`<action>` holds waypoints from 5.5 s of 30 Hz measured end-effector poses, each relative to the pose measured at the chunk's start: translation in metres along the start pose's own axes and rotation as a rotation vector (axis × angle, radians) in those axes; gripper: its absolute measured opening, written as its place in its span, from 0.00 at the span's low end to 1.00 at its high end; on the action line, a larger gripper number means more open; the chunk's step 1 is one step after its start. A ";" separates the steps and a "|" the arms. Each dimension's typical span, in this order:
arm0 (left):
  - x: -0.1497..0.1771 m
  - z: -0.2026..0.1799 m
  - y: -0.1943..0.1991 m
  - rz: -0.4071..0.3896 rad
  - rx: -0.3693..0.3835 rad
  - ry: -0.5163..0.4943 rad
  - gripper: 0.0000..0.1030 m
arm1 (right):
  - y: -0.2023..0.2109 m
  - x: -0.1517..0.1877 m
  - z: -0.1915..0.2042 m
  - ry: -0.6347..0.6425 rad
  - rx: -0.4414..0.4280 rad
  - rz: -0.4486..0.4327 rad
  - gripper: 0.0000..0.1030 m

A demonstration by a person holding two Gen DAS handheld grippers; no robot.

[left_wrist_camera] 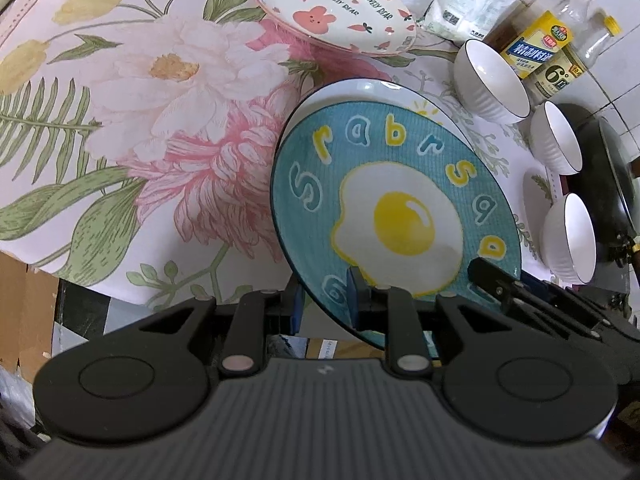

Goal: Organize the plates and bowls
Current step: 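Open both grippers and withdraw from the blue plate, then move both grippers to the bunny plate rim and close on it, then lift the bunny plate and carry it over the blue plate stack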

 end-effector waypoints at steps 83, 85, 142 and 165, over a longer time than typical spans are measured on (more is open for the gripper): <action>-0.188 0.019 -0.006 -0.584 -0.145 -0.083 0.80 | -0.078 -0.168 0.022 -0.117 -0.331 -0.274 0.69; -0.188 0.022 -0.019 -0.559 -0.165 -0.069 0.80 | -0.091 -0.166 0.021 -0.129 -0.304 -0.239 0.69; -0.129 0.019 0.020 -0.376 0.007 0.010 0.21 | -0.053 -0.143 0.043 -0.067 -0.311 -0.277 0.25; -0.015 -0.018 0.043 -0.326 -0.003 -0.107 0.21 | 0.033 -0.041 0.011 -0.147 -0.269 -0.288 0.25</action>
Point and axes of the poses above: each gripper's, at about its wrist camera, not at the fingertips, and y roughly against the way its jaws point, z to its left, x to its underside, the point moved 7 cm from there along -y, roughly the way its jaws point, and after that the axes turned 2 degrees about x, right-handed, at the moved point
